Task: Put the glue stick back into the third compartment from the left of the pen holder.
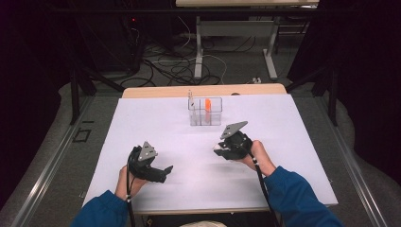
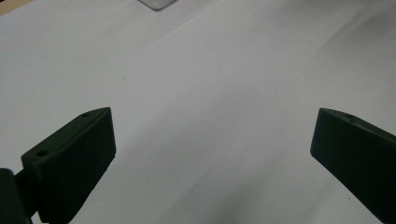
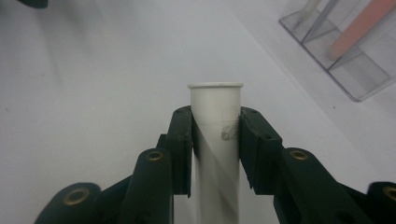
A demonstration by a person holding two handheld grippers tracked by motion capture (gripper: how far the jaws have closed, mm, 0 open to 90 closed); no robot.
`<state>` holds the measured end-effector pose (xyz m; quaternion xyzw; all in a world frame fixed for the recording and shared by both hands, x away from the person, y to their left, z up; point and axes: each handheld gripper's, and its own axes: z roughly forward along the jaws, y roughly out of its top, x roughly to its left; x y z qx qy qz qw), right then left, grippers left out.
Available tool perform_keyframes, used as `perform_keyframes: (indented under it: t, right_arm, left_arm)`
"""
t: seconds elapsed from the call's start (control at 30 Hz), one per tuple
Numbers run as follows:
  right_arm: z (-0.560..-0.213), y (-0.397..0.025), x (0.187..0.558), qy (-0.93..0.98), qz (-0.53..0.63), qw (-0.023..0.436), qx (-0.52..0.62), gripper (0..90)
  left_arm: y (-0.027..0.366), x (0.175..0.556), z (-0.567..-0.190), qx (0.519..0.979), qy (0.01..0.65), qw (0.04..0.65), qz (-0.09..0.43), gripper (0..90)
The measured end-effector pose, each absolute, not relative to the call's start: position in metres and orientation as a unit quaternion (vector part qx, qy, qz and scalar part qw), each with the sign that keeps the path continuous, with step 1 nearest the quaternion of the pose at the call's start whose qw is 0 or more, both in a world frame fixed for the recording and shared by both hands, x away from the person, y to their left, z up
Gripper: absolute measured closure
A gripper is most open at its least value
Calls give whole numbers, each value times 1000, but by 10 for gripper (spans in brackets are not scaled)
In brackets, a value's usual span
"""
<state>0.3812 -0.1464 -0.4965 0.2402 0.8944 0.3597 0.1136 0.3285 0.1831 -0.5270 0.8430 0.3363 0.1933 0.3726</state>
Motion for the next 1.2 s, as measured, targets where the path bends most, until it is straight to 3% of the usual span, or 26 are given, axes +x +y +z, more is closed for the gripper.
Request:
perform_keyframes:
  t: [0.67,1.2]
  right_arm:
    - [-495,-171,394,849,388,160,319,673]
    - [-486,-164,428,838,389,184,335,672]
  left_arm:
    - [182,328,-527,842,338,374,192,0]
    - [183,329,-528,842,337,374,190,0]
